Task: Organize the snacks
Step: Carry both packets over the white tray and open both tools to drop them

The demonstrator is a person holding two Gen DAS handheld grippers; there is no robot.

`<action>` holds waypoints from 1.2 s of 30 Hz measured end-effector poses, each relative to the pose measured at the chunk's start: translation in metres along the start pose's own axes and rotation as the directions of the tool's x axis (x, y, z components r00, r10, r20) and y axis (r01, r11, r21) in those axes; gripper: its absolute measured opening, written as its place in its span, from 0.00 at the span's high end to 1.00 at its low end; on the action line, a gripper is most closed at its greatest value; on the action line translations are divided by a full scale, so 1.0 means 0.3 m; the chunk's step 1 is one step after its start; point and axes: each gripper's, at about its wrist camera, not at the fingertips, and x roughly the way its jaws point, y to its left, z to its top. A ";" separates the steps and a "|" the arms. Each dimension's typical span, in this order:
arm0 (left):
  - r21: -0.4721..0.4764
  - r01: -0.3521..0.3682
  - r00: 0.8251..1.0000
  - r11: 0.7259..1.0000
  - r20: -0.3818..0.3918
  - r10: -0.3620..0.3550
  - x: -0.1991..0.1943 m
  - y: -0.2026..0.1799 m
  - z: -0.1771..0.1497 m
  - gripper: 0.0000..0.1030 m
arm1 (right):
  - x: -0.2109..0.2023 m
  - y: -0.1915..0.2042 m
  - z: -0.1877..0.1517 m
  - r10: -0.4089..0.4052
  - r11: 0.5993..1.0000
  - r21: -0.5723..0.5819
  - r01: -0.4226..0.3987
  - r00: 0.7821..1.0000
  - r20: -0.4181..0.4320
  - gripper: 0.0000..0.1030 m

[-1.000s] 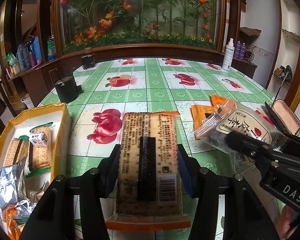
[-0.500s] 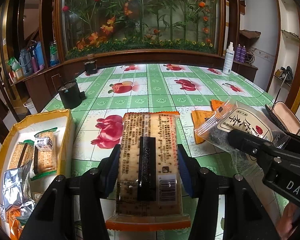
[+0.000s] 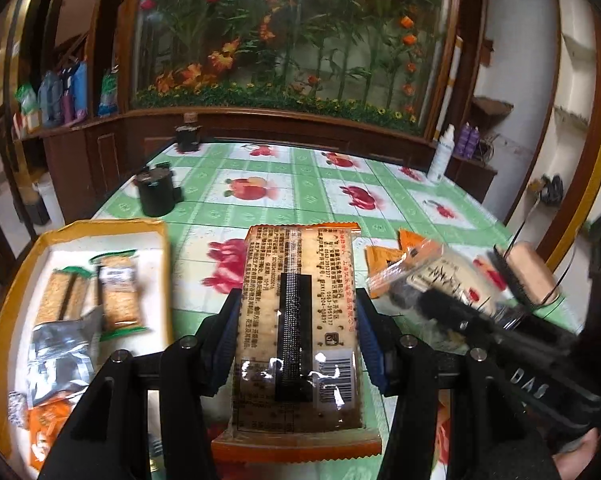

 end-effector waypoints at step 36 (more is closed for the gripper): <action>-0.275 -0.236 0.966 0.932 -0.166 0.196 -0.058 0.692 -0.003 0.35 | 0.309 0.646 -0.099 0.293 0.919 -0.173 -0.354 0.908 -0.299 0.41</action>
